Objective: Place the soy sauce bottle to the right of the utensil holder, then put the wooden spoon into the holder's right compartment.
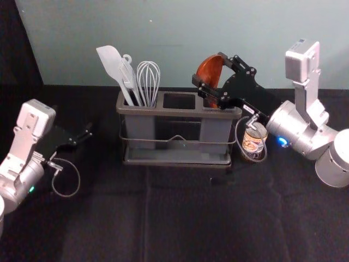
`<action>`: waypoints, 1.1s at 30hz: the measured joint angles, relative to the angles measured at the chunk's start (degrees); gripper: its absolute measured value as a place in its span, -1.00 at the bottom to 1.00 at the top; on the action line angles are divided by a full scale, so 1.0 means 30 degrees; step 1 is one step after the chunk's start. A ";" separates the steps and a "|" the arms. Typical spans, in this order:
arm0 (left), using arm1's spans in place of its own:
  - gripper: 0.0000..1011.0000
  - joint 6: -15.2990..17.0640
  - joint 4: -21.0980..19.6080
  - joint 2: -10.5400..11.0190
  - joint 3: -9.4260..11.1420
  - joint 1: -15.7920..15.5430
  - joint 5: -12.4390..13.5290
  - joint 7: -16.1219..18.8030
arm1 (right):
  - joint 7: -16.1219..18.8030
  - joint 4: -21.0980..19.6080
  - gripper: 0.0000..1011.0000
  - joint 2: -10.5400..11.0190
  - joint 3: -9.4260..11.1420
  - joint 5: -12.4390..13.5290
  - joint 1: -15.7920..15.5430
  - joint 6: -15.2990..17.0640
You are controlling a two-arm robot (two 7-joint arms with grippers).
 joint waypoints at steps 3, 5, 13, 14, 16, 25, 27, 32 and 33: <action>0.99 0.0001 0.0000 0.0000 0.0000 -0.0001 0.0000 0.0000 | -0.0019 -0.0156 0.66 0.0066 0.0075 0.0066 -0.0179 0.0000; 0.99 0.0000 0.0000 0.0000 0.0000 0.0000 0.0000 0.0000 | -0.0030 -0.0246 0.66 0.0116 0.0132 0.0120 -0.0302 -0.0001; 0.99 0.0000 0.0001 0.0000 0.0000 0.0000 0.0000 0.0000 | -0.0052 -0.0438 0.66 0.0218 0.0250 0.0205 -0.0572 0.0000; 0.99 0.0000 0.0000 0.0000 0.0000 0.0000 0.0000 0.0000 | -0.0053 -0.0445 0.66 0.0222 0.0254 0.0209 -0.0585 0.0001; 0.99 0.0000 0.0000 0.0000 0.0000 -0.0001 0.0000 0.0001 | -0.0053 -0.0472 0.66 0.0234 0.0262 0.0228 -0.0638 0.0005; 0.99 0.0000 0.0000 0.0000 0.0001 -0.0001 0.0000 0.0000 | -0.0066 -0.0550 0.66 0.0241 0.0284 0.0272 -0.0737 0.0044; 0.99 0.0000 0.0000 0.0000 -0.0001 0.0000 0.0000 0.0000 | -0.0071 -0.0550 0.66 0.0240 0.0284 0.0272 -0.0737 0.0050; 0.99 0.0000 0.0000 0.0000 0.0000 0.0000 0.0000 0.0000 | -0.0075 -0.0550 0.66 0.0235 0.0285 0.0272 -0.0737 0.0060; 0.99 0.0000 0.0001 0.0000 -0.0001 0.0000 0.0000 0.0000 | -0.0074 -0.0550 0.66 0.0235 0.0285 0.0272 -0.0736 0.0063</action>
